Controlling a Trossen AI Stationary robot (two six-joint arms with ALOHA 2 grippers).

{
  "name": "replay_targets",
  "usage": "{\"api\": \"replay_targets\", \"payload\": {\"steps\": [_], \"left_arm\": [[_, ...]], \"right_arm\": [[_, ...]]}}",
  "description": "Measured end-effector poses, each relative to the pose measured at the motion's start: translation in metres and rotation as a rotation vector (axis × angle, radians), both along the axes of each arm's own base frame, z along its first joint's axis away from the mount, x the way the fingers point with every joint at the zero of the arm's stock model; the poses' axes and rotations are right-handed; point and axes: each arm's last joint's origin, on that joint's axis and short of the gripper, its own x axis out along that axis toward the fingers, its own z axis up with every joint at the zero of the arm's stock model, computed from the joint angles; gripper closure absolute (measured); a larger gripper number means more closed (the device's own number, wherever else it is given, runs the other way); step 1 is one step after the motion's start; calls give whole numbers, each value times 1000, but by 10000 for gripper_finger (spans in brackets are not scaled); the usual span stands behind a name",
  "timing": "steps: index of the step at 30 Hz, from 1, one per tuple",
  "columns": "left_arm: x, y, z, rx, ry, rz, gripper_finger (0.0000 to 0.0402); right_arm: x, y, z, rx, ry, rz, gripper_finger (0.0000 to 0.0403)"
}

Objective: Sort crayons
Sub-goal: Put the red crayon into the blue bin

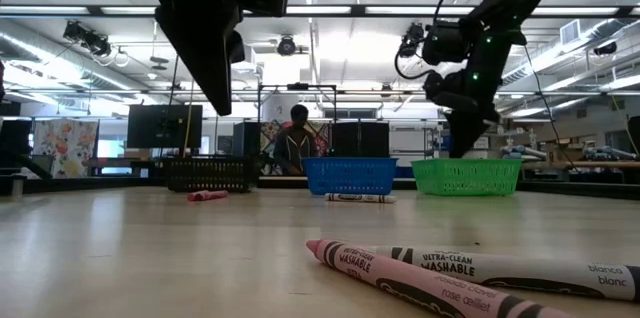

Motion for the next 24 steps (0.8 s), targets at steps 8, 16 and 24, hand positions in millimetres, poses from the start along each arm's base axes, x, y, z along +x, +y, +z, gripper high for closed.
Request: {"api": "replay_targets", "payload": {"steps": [8,16,24], "left_arm": [[-10,-9,-3,-11,61,70,281],[-28,-30,-22,-3,117,49,281],[-41,-45,-29,-22,142,126,281]], "right_arm": [[15,16,27,-16,-38,68,309],[10,66,42,92,18,109,311],[0,116,47,207,88,48,312]]}}
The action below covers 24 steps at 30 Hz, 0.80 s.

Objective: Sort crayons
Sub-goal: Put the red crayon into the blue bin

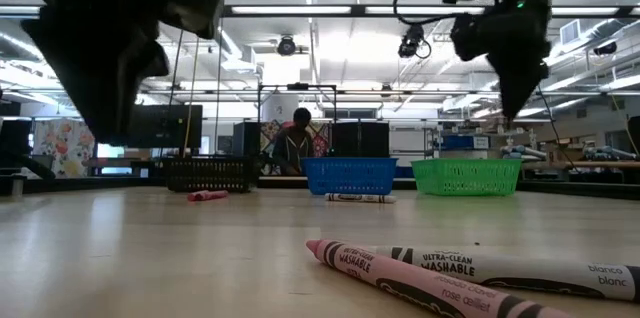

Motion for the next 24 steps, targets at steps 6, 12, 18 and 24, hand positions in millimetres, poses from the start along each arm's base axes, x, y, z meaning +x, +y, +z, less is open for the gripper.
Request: {"api": "replay_targets", "payload": {"steps": [6,12,18,24], "left_arm": [[-6,-12,0,-13,-7,8,281],[-7,-14,0,-19,-9,29,281],[-7,-14,0,-21,-11,34,281],[-6,-15,0,-25,-17,34,281]], "right_arm": [[-3,39,-1,54,44,-10,312],[-8,81,-1,93,42,-22,312],[-21,118,-1,129,48,-45,312],[-35,144,-2,134,43,-110,312]]}}
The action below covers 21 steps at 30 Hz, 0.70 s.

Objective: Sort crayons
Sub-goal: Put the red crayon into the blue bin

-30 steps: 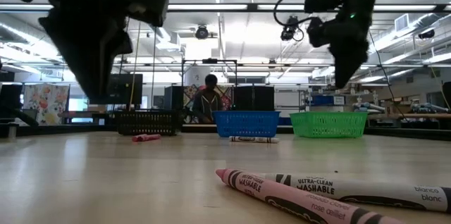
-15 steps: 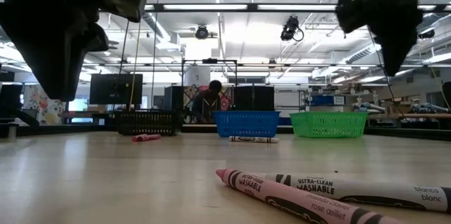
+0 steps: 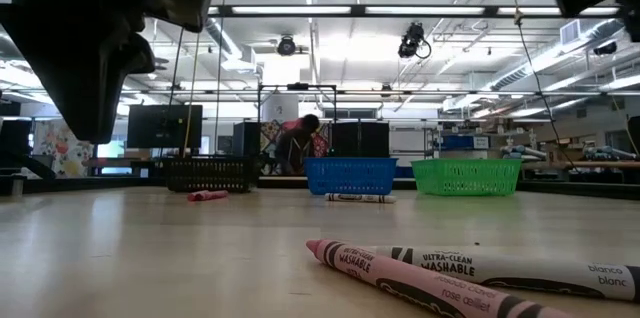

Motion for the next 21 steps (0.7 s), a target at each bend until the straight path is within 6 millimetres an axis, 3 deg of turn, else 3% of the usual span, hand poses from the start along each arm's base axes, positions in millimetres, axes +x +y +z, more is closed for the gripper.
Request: {"api": "replay_targets", "payload": {"steps": [6,15,21], "left_arm": [[3,-2,1,-11,-27,-17,281],[5,-1,1,40,-78,-6,281],[5,-1,1,40,-78,-6,281]], "right_arm": [[-3,19,-12,-22,55,-13,312],[-2,51,-44,59,271,-5,312],[-2,65,-52,68,245,-6,312]]}}
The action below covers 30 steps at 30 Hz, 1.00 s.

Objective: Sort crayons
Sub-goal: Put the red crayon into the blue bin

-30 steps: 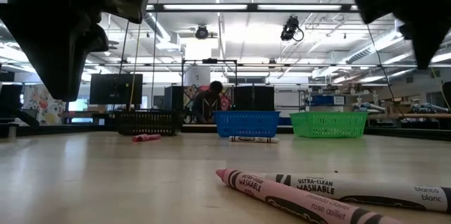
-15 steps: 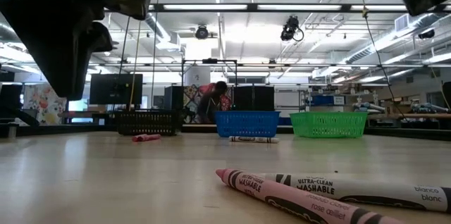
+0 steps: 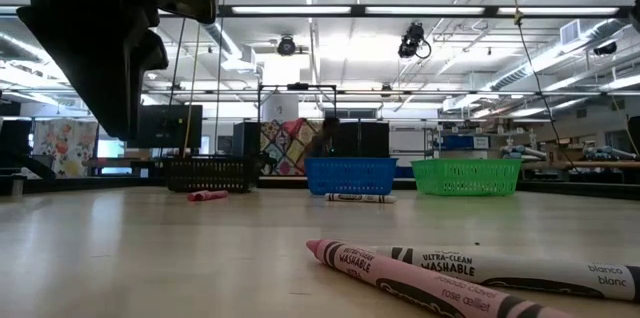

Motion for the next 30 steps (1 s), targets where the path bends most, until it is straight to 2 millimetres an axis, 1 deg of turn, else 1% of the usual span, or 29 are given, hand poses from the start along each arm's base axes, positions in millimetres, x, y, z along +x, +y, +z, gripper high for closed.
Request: {"api": "replay_targets", "payload": {"steps": [4,10,16,25,30], "left_arm": [[0,0,0,0,0,0,281],[0,0,0,0,0,0,281],[0,0,0,0,0,0,281],[0,0,0,0,0,0,281],[0,0,0,-1,-2,0,281]], "right_arm": [[-1,9,-4,-38,-65,-77,312],[-8,22,-14,-66,-41,-195,312],[-12,28,-22,-91,-19,-279,312],[-5,36,-35,-88,-41,-285,312],[-4,36,-41,-118,-49,-287,312]]}}
